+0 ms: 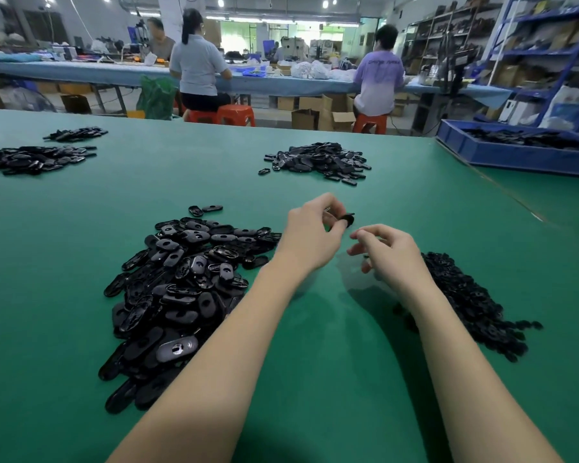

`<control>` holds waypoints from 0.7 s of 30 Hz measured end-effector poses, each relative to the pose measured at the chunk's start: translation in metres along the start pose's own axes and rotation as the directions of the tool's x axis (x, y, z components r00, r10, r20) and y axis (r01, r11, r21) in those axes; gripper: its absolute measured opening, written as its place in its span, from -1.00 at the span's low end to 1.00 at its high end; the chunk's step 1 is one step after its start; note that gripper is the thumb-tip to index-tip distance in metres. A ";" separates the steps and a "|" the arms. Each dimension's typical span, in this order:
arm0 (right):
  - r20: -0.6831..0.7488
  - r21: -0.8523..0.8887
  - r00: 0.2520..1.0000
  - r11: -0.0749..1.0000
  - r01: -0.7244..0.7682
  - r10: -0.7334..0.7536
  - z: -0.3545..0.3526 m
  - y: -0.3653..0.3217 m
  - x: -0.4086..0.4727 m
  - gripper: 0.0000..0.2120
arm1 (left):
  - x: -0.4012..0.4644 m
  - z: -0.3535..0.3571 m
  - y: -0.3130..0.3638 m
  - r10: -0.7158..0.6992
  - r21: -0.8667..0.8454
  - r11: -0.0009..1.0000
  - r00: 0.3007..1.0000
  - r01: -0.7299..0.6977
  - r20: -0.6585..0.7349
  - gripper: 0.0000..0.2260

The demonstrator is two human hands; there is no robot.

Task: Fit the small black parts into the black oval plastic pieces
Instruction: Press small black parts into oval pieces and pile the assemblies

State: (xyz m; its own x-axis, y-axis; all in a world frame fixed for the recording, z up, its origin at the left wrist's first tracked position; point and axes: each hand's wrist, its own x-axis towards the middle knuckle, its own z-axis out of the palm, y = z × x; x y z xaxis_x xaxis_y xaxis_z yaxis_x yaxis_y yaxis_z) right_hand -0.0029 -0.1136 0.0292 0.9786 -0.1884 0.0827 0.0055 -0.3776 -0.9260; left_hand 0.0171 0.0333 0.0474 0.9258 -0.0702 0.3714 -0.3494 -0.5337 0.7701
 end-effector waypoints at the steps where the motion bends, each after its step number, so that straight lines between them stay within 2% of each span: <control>1: -0.001 -0.013 1.000 1.000 -0.013 0.013 -0.006 0.001 0.001 -0.84 | -0.003 0.006 -0.002 -0.023 -0.018 1.000 1.000 0.023 0.013 -0.97; 5: -0.056 -0.269 0.998 0.963 -0.012 -0.003 -0.024 0.009 0.004 -0.85 | -0.009 0.016 -0.015 -0.182 -0.090 0.979 0.983 0.183 0.016 -0.93; 8: -0.106 -0.495 0.994 0.868 -0.048 -0.006 -0.026 0.014 0.004 -0.84 | -0.008 0.017 -0.021 -0.290 -0.123 0.949 0.957 0.289 0.013 -0.90; 11: -0.084 -0.659 0.994 0.752 -0.006 -0.066 -0.020 0.018 0.003 -0.75 | -0.006 0.020 -0.022 -0.328 -0.202 0.925 0.945 0.322 0.004 -0.92; 16: -0.012 -0.777 0.994 0.627 0.060 -0.109 -0.009 0.024 0.005 -0.70 | -0.006 0.022 -0.028 -0.371 -0.367 0.858 0.928 0.360 0.044 -0.82; 21: -0.120 -0.742 0.985 0.670 -0.007 -0.123 -0.009 0.022 0.004 -0.83 | -0.003 0.023 -0.032 -0.416 -0.544 0.736 0.903 0.403 0.106 -0.72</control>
State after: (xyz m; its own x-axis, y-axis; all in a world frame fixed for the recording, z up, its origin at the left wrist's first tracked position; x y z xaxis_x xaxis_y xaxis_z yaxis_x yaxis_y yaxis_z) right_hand -0.0006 -0.1306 0.0126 0.9386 -0.2484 0.2394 -0.1561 -0.9246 -0.3474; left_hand 0.0285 0.0310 0.0094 0.9968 0.0689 -0.0396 0.0371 0.0372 0.9986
